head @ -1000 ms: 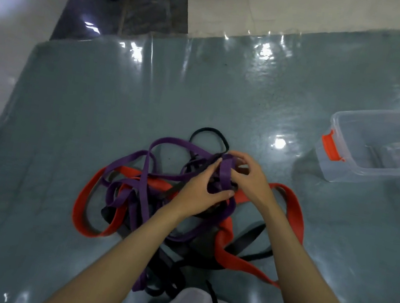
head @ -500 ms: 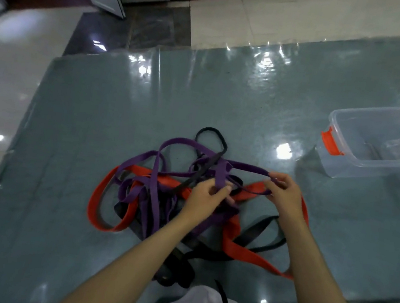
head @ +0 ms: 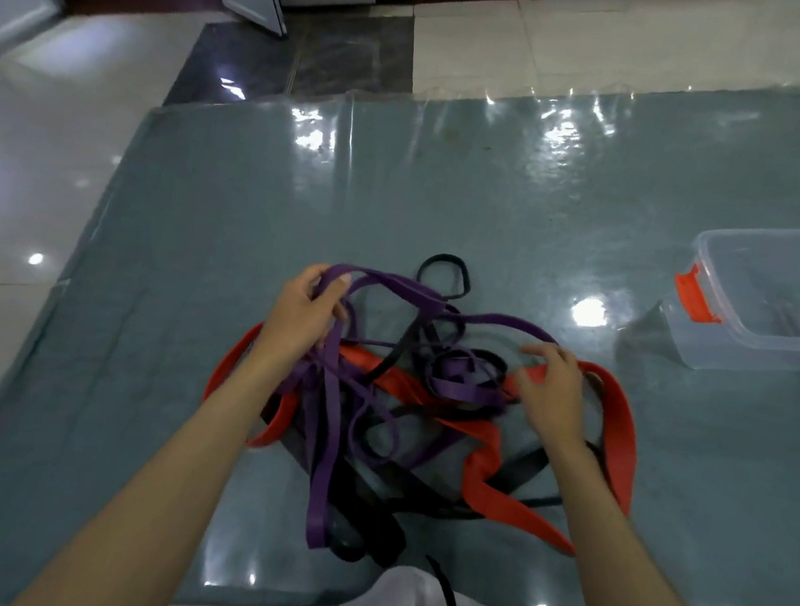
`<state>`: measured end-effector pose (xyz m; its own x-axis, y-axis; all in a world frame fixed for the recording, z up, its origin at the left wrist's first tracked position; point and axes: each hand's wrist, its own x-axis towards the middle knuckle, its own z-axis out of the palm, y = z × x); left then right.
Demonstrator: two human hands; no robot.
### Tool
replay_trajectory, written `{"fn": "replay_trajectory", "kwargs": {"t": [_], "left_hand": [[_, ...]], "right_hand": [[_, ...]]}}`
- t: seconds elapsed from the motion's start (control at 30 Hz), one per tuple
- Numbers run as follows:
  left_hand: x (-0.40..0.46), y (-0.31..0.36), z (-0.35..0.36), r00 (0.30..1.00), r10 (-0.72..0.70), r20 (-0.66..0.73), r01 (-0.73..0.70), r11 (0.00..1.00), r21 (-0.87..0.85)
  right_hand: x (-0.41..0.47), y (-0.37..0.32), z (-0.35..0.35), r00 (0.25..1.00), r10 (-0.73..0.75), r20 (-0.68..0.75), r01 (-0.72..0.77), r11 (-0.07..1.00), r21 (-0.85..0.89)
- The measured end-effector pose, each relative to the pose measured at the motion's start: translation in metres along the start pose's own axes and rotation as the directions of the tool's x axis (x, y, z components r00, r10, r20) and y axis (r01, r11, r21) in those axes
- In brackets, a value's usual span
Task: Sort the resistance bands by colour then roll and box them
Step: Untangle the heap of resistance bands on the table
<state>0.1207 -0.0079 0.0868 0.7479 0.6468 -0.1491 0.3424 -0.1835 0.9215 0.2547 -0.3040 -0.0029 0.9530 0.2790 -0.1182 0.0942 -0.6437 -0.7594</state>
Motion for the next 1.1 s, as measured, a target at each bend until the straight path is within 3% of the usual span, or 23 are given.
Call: {"fn": "replay_trajectory", "kwargs": {"t": [0.17,0.27,0.33,0.43,0.53,0.57,0.63,0.7,0.73,0.8,0.9,0.97,1.03,1.1], "left_hand": [[0.014,0.021,-0.023,0.995,0.072,0.067,-0.089,0.954,0.287],[0.021,0.028,-0.028,0.992,-0.011,0.122,-0.037,0.921,0.387],[0.020,0.036,-0.022,0.979,-0.100,0.176,0.041,0.949,0.312],[0.008,0.047,0.000,0.904,-0.161,0.396,0.149,0.987,0.060],[0.001,0.044,0.014,0.736,-0.139,0.662,0.052,0.987,0.150],[0.001,0.040,0.016,0.713,-0.140,0.687,0.017,0.983,0.184],[0.008,0.028,0.012,0.807,-0.109,0.580,-0.032,0.973,0.227],[0.021,0.005,0.003,0.930,-0.071,0.361,-0.057,0.942,0.332],[0.027,-0.010,-0.005,0.954,-0.085,0.287,-0.049,0.903,0.427],[0.033,-0.041,-0.025,0.935,-0.224,0.276,-0.002,0.773,0.635],[0.026,-0.081,-0.045,0.801,-0.494,0.337,0.009,0.573,0.819],[0.019,-0.102,-0.048,0.841,-0.452,0.297,0.015,0.569,0.822],[0.015,-0.112,-0.047,0.928,-0.308,0.210,0.032,0.627,0.779],[0.015,-0.114,-0.045,0.968,-0.205,0.142,0.022,0.637,0.770]], "right_hand": [[0.003,-0.021,0.021,0.944,-0.205,0.258,0.190,0.978,0.083],[-0.003,-0.037,0.031,0.903,-0.221,0.367,0.126,0.956,0.264],[-0.005,-0.053,0.037,0.881,-0.200,0.428,0.011,0.914,0.405],[-0.004,-0.075,0.045,0.850,-0.189,0.492,-0.130,0.830,0.543],[0.005,-0.092,0.050,0.871,-0.146,0.469,-0.278,0.640,0.716],[0.009,-0.095,0.049,0.894,-0.109,0.435,-0.293,0.593,0.750],[0.019,-0.094,0.046,0.935,-0.008,0.355,-0.289,0.564,0.774],[0.028,-0.082,0.039,0.958,0.082,0.276,-0.271,0.584,0.765],[0.031,-0.074,0.036,0.964,0.121,0.237,-0.261,0.607,0.751],[0.037,-0.055,0.029,0.968,0.183,0.170,-0.249,0.680,0.689],[0.044,-0.029,0.022,0.963,0.222,0.154,-0.270,0.796,0.542],[0.047,-0.015,0.019,0.961,0.238,0.144,-0.278,0.833,0.478],[0.050,-0.004,0.016,0.961,0.245,0.126,-0.275,0.855,0.439],[0.052,0.005,0.012,0.961,0.249,0.117,-0.275,0.874,0.400]]}}
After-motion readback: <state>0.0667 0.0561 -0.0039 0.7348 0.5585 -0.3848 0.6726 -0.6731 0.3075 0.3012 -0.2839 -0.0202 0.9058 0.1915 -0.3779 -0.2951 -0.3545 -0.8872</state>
